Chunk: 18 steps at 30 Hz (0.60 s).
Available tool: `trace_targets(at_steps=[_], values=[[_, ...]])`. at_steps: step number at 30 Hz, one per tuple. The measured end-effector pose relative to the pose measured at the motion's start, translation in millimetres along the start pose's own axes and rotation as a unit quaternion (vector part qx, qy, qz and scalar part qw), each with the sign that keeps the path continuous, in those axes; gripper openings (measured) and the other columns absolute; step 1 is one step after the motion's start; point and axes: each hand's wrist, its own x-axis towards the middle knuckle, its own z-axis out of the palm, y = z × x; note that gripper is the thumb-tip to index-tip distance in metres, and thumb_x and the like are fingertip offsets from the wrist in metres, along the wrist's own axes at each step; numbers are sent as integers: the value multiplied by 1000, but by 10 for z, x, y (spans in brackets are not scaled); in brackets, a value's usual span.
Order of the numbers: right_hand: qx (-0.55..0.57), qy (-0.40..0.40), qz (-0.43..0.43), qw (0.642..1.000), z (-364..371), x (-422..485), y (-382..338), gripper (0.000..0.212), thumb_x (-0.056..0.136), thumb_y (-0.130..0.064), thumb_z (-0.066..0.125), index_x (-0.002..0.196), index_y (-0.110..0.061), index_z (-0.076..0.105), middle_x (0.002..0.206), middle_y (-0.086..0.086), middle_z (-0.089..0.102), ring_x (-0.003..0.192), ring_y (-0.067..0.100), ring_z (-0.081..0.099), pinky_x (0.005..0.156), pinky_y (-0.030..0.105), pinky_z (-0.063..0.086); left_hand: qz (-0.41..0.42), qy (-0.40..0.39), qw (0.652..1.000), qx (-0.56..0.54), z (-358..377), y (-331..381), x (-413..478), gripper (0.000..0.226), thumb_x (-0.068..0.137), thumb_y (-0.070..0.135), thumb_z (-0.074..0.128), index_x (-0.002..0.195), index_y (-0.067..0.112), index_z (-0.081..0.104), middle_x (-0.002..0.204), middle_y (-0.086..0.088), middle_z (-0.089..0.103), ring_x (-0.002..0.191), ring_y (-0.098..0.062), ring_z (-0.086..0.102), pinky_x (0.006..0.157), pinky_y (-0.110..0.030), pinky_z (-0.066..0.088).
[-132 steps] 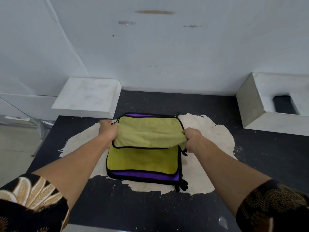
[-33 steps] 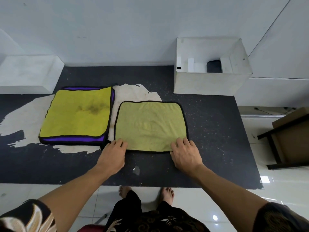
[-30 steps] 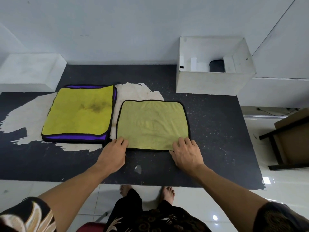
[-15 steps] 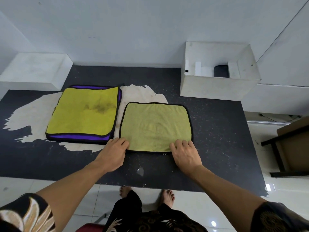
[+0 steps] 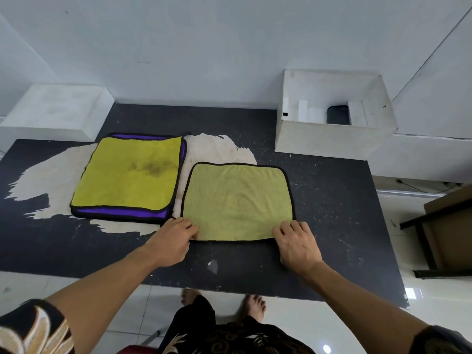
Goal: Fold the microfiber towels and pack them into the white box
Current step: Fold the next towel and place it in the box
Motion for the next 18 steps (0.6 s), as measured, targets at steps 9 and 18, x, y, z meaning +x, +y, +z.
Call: trace_targets(at_steps=[9,18], values=[[325,-143,145,924,-316,411,418,15,88,-18,66,101,-24,68,89,-7,66,86,15,62,76,27,48,-78,32,977,-198,-268,-67,165,20,85,9,61,86,28,57,89,13,57,80,-1,52,74,-22,40],[529,-41,372,762,-114,944,781,12,85,-27,73,84,-23,61,89,0,69,87,26,67,80,50,58,-260,149,888,-350,-566,-270,789,13,96,14,60,107,12,65,92,-3,65,85,-18,59,69,-23,38]])
